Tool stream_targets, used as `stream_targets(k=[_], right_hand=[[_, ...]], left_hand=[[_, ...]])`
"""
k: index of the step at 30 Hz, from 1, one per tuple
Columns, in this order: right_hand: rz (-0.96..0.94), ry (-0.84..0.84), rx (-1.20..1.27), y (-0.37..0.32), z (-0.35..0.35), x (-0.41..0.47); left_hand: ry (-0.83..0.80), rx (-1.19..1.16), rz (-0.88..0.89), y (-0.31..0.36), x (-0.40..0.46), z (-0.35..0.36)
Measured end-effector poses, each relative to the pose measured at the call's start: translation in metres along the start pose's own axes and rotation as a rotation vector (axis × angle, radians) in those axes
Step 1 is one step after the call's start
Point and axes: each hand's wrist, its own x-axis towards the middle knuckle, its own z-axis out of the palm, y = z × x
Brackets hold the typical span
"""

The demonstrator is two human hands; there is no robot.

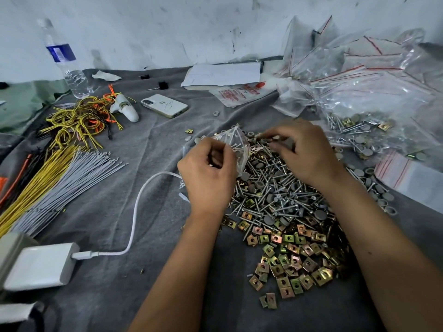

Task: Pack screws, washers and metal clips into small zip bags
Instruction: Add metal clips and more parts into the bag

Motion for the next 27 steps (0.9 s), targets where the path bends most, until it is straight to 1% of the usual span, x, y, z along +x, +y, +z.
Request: stream_targets(k=[3,4,5,6,9,14,16,18,22,24,26,27], right_hand=[[-0.045,-0.309,-0.147,0.003,0.009,0.007],[-0.042,-0.368,-0.154,0.003,0.010,0.009],[-0.032,-0.387,-0.146,0.003,0.011,0.011],[-0.019,-0.366,-0.121,0.003,0.010,0.011],[0.022,-0.225,-0.059,0.002,0.007,0.007],[0.016,-0.083,0.029,0.001,0.001,0.003],[0.023,-0.038,0.103,0.001,-0.002,0.002],[0.045,-0.052,0.190,0.001,-0.002,0.000],[0.036,-0.184,0.153,0.007,-0.003,-0.001],[0.028,-0.255,0.188,0.007,-0.005,-0.003],[0.000,-0.238,0.163,0.007,-0.004,-0.002],[-0.018,-0.202,0.090,0.008,-0.002,0.000]], left_hand=[[0.013,-0.008,-0.012,0.000,0.000,0.000],[0.013,-0.011,-0.014,0.000,0.000,-0.001],[0.013,-0.012,-0.016,0.001,0.000,0.000],[0.014,-0.011,-0.020,0.001,0.000,-0.001],[0.013,-0.019,-0.038,0.001,0.000,0.000],[0.012,-0.027,-0.039,0.002,0.001,-0.001],[0.011,-0.025,-0.039,0.002,0.001,-0.001],[0.012,-0.018,-0.036,0.002,0.001,-0.001],[0.019,-0.012,-0.045,0.002,0.001,-0.001],[0.021,-0.008,-0.042,0.001,0.001,-0.001],[0.017,-0.003,-0.041,0.002,0.001,-0.002],[0.014,-0.002,-0.043,0.002,0.001,-0.001]])
